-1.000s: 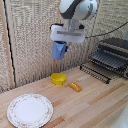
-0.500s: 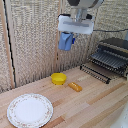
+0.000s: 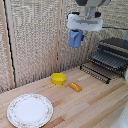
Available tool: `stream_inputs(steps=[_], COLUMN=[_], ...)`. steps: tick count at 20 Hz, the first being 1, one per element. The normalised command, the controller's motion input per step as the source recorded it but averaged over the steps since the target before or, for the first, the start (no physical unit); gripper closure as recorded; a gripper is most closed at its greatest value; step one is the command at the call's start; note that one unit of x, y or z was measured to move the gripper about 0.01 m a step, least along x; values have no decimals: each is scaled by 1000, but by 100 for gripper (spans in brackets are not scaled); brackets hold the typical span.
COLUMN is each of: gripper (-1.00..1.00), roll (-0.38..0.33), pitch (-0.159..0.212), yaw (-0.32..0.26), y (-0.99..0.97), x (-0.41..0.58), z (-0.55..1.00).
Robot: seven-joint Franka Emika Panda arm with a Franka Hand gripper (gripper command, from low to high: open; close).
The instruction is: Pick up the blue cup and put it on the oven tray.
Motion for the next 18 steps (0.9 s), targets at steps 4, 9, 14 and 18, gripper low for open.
stream_inputs(steps=[4, 9, 14, 18], gripper=[100, 100, 100, 100], roll=[-306, -261, -143, -84], pitch=[-9, 0, 0, 0], yaw=[0, 0, 0, 0], y=[-592, -703, -897, -969], x=[0, 1, 18, 44], z=[0, -9, -35, -8])
